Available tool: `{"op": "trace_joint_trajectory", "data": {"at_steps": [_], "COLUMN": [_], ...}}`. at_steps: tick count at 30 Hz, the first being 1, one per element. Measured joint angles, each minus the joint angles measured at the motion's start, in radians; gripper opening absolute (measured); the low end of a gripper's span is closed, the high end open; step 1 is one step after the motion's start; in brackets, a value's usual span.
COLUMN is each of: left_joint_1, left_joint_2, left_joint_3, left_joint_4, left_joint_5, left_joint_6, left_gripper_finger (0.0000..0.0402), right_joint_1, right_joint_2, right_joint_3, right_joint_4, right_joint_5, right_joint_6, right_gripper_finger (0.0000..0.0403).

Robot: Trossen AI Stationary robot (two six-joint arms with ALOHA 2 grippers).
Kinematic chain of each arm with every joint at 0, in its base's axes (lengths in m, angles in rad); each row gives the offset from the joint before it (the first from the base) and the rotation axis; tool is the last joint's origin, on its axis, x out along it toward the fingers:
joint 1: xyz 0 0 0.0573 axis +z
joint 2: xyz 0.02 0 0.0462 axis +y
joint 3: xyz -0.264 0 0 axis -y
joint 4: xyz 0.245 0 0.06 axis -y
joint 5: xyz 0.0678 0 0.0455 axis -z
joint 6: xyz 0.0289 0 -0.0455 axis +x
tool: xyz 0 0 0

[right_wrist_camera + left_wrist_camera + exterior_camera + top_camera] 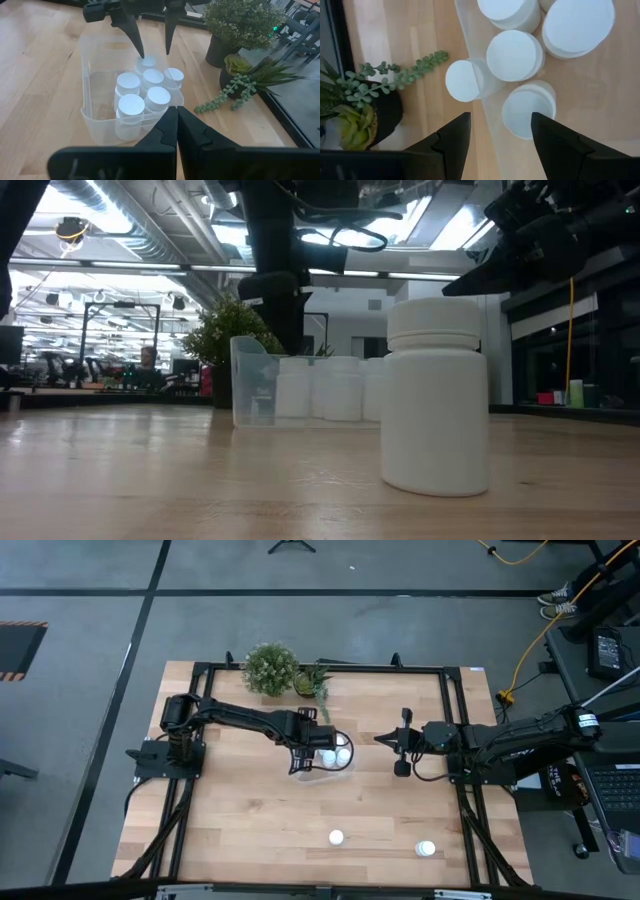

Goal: Pick and place pill bottles into a basket
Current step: Put the white pill bottle into the transparent bin

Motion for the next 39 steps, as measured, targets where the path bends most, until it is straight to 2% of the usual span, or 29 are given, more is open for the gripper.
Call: {"op": "trace_joint_trajectory", "data": {"at_steps": [12,26,31,39], "left_joint_1": [-0.001,0.082,0.121,0.162], "left_joint_2": [0.0,0.0,0.0,0.0], "left_joint_3": [0.097,0.116,0.116,0.116], "left_joint_4": [-0.062,-0.089,-0.089,-0.084], "left_joint_5": [-0.011,-0.093,-0.012,0.058], "left_joint_6": [0.102,0.428,0.45,0.622], "left_gripper_finger": [0.02,0.02,0.02,0.0189], "right_joint_1": [0.0,0.0,0.0,0.0], "right_joint_2": [0.0,0.0,0.0,0.0], "right_joint_3": [0.0,0.0,0.0,0.0], "right_joint_4": [0.0,-0.051,-0.051,-0.047], "right_joint_5": [0.0,0.001,0.0,0.0], "right_joint_6": [0.0,-0.076,-0.076,-0.076], "right_gripper_finger": [0.0005,0.0005,0.0005,0.0005]}}
